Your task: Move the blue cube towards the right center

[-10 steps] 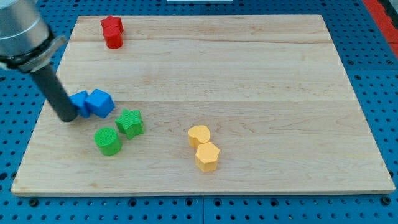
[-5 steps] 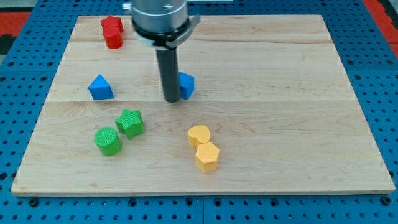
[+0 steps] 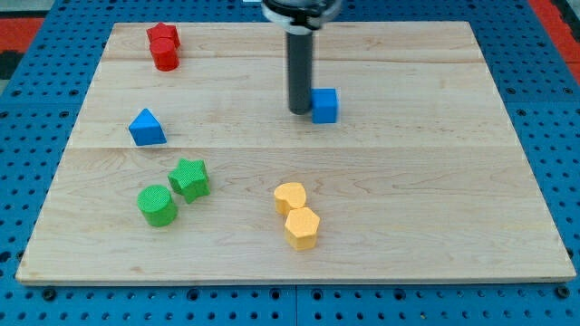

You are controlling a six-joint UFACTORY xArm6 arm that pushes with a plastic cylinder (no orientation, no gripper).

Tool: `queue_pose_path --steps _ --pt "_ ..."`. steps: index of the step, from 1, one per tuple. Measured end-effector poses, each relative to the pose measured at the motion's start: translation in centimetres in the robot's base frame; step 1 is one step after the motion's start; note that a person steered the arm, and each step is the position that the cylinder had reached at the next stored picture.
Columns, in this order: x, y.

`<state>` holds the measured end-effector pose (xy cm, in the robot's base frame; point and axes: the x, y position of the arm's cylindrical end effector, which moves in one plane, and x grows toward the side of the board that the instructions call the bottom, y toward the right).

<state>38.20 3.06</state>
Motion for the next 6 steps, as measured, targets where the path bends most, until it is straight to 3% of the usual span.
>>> queue_pose_path --steps 1,2,4,5,6 --pt "0.0 5.7" --pt "-1.2 4.2" --pt "-2.1 11.2" --pt "-1.4 9.0" --pt "-0.4 2.0"
